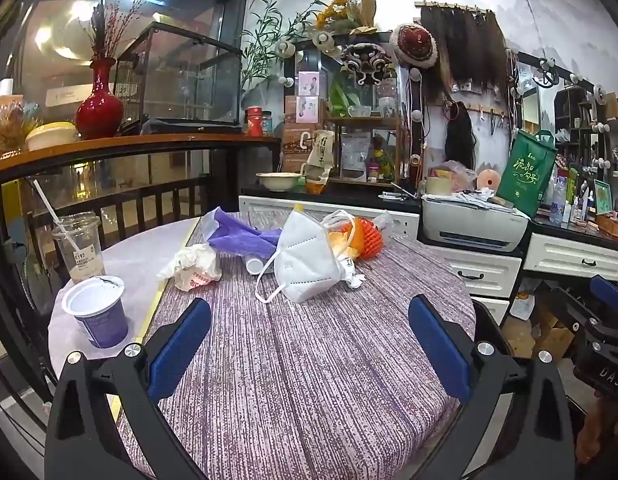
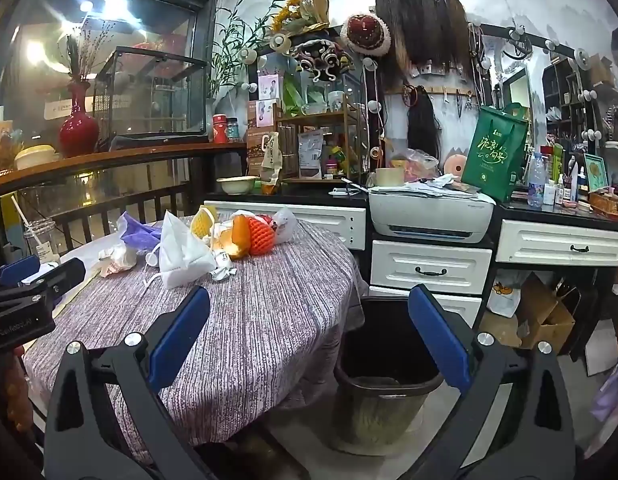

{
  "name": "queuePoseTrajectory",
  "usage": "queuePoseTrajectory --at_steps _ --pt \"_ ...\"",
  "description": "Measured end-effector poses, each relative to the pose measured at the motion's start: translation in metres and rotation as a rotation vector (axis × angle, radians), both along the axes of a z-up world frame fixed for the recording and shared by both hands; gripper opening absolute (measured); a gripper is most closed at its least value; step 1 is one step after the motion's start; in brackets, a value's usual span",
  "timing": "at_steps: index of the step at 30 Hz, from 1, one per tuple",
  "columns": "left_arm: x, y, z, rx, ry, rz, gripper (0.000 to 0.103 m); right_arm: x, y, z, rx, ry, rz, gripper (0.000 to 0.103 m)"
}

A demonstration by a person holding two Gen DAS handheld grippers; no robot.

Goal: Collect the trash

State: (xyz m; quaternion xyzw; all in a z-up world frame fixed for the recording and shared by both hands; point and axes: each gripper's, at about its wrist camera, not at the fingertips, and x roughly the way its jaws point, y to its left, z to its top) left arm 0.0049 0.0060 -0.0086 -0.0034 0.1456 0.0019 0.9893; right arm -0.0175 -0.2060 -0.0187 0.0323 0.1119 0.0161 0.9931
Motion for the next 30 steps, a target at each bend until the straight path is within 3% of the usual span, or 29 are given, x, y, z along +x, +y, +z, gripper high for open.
queuePoseTrajectory --at_steps 30 --pt "0.0027 -0.0020 -0.0051 -0.001 0.021 -0.009 0.098 0.0018 -0.0018 -0.0018 0.020 0.012 0.000 0.098"
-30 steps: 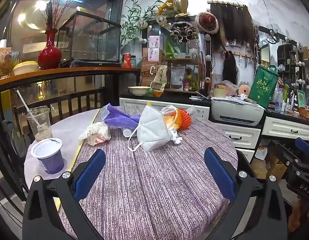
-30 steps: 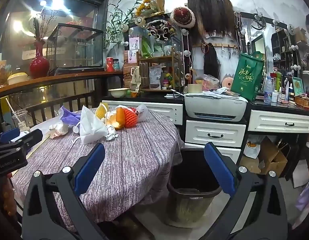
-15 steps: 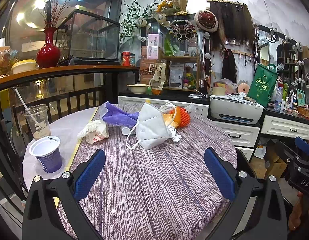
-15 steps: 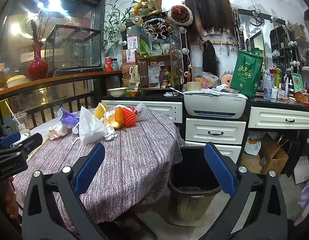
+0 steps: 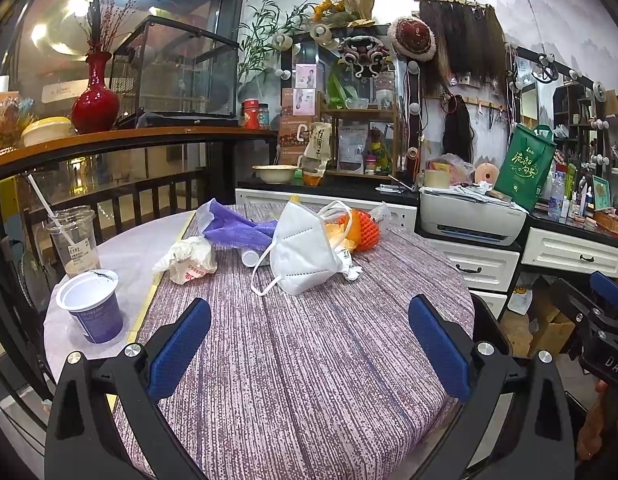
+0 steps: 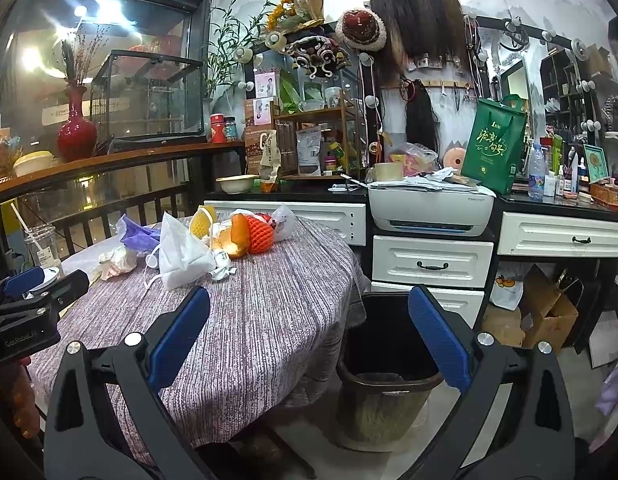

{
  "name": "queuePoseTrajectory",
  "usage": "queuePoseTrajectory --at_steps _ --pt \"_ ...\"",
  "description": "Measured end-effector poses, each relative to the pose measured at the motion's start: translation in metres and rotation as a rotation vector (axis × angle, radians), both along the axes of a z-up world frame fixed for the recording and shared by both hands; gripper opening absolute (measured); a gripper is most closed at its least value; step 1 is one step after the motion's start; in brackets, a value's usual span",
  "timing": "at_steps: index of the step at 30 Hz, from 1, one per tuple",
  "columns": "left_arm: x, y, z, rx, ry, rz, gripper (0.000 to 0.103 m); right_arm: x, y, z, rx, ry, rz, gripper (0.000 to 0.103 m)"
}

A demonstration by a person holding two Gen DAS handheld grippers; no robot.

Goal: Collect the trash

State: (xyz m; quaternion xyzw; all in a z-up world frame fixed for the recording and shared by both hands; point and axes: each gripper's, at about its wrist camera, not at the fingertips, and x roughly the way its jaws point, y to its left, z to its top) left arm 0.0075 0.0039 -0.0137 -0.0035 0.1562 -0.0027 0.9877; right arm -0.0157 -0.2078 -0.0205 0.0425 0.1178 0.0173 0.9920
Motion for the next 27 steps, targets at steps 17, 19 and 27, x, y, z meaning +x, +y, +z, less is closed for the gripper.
queuePoseTrajectory --at_steps 17,19,27 --pt "0.0003 0.0000 -0.0023 0.000 0.006 -0.002 0.098 0.0017 -0.0011 0.0002 0.006 0.006 -0.001 0.098" --pt "0.0004 0.0001 -0.0021 0.001 0.004 -0.003 0.098 0.0014 -0.0013 0.0002 0.008 0.005 -0.001 0.098" --pt "0.0003 0.0002 -0.0030 0.002 0.006 -0.003 0.098 0.0026 -0.0016 -0.0008 0.006 0.010 0.001 0.098"
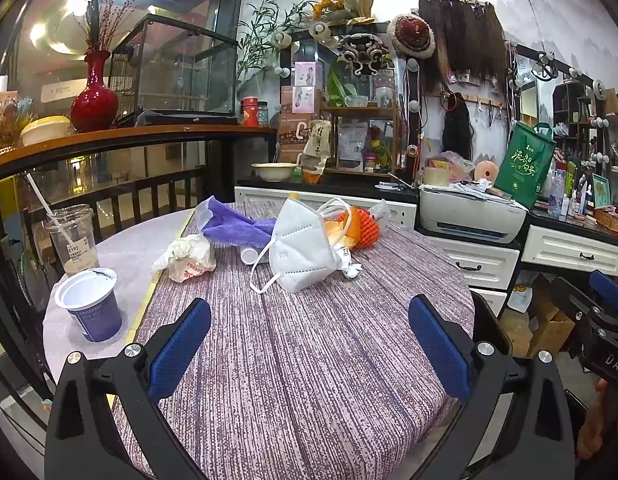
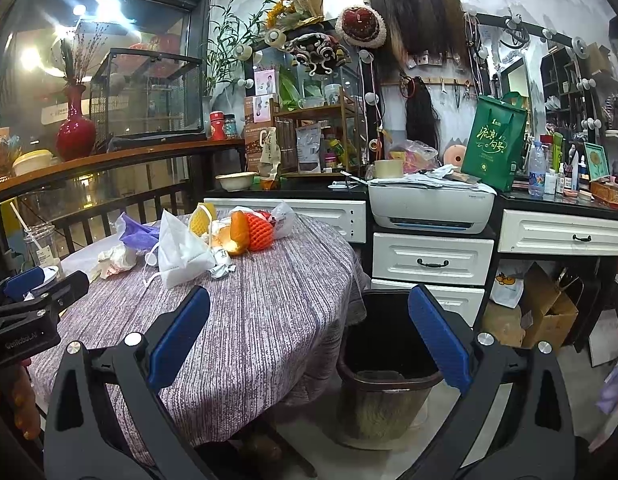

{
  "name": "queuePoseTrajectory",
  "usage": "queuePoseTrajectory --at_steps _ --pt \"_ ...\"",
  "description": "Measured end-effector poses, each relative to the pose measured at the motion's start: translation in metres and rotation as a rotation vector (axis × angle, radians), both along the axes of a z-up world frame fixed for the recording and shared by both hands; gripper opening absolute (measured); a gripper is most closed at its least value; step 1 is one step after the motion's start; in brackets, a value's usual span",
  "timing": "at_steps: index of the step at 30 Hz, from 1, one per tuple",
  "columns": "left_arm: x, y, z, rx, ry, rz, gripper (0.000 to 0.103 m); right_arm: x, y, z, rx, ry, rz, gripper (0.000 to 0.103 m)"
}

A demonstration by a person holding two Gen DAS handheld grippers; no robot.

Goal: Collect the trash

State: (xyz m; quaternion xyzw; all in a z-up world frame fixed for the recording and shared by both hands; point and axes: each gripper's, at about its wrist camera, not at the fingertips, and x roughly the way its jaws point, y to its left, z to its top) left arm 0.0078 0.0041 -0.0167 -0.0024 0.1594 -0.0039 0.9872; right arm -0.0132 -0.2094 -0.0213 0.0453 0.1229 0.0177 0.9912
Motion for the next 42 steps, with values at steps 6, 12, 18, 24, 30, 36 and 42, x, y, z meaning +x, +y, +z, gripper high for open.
queuePoseTrajectory --at_steps 6,12,18,24,30,36,42 --pt "0.001 0.000 0.000 -0.002 0.000 0.001 0.098 0.000 0.000 0.000 0.000 0.001 0.001 0.098" --pt "0.001 -0.001 -0.008 -0.002 0.012 0.002 0.098 0.000 -0.001 0.000 0.001 0.001 0.000 0.098" --pt "0.001 -0.002 -0.010 -0.002 0.016 0.001 0.098 0.002 0.000 -0.001 0.001 0.008 -0.002 0.098" --pt "0.001 -0.002 -0.009 -0.002 0.018 0.001 0.098 0.002 0.001 -0.001 -0.001 0.009 0.000 0.098" --pt "0.004 -0.001 -0.011 -0.004 0.043 -0.001 0.098 0.003 0.003 -0.002 -0.004 0.019 0.009 0.098" --pt "0.008 0.001 -0.015 0.006 0.076 0.010 0.098 0.009 0.005 -0.006 -0.004 0.034 0.013 0.098" --pt "0.021 0.006 -0.017 0.023 0.142 0.021 0.098 0.037 0.010 -0.013 -0.032 0.120 0.068 0.098"
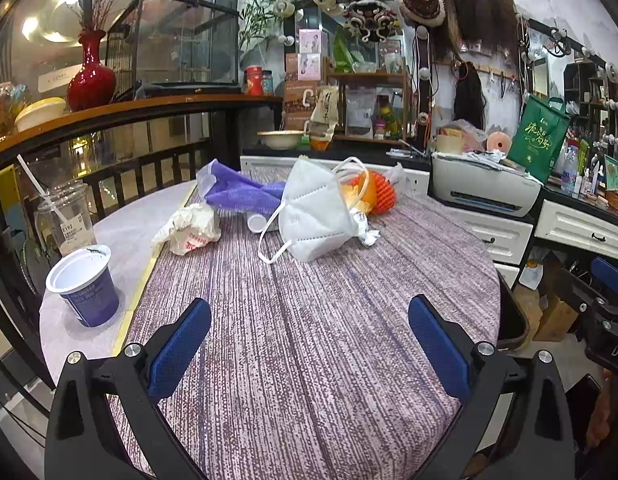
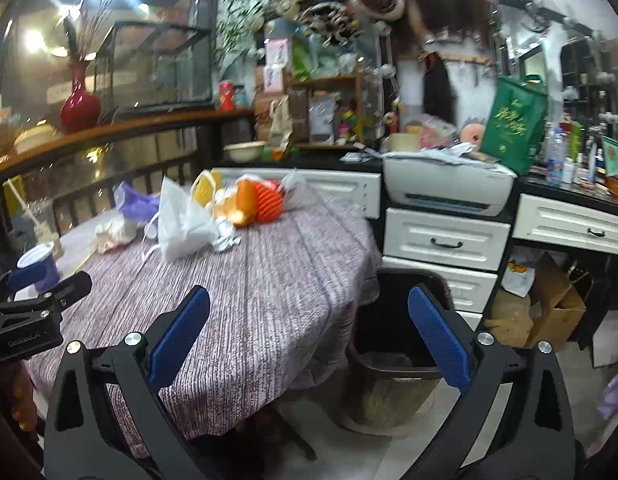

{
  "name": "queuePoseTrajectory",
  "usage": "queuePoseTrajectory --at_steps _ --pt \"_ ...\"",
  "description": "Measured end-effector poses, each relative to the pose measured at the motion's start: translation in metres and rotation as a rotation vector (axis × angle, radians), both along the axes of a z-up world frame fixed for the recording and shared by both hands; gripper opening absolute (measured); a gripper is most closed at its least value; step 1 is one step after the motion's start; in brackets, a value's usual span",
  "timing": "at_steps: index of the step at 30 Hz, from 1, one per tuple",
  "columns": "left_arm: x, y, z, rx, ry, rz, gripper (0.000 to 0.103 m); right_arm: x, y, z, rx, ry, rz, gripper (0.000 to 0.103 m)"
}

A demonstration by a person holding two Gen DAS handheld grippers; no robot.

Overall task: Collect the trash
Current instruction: 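Reach the right tool to the white face mask and close on it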

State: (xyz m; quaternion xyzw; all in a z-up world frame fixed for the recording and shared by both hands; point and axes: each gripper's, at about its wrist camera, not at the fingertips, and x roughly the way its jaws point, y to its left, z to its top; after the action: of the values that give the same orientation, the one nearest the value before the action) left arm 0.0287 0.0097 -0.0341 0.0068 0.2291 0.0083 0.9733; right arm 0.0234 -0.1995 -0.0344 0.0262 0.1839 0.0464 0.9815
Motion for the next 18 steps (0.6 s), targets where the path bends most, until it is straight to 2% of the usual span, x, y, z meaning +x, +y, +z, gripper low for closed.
queuePoseTrajectory --at_steps 7,12,18 --pt "0.014 0.021 -0.001 -0.038 0.075 0.017 0.098 0.045 0.032 0.003 -0.100 0.073 0.148 0.098" --pt "0.021 0.028 -0.001 -0.056 0.103 0.008 0.098 0.081 0.050 0.006 -0.059 0.183 0.248 0.098" --pt "0.025 0.034 0.001 -0.074 0.120 0.013 0.098 0.111 0.075 0.010 -0.095 0.210 0.326 0.098"
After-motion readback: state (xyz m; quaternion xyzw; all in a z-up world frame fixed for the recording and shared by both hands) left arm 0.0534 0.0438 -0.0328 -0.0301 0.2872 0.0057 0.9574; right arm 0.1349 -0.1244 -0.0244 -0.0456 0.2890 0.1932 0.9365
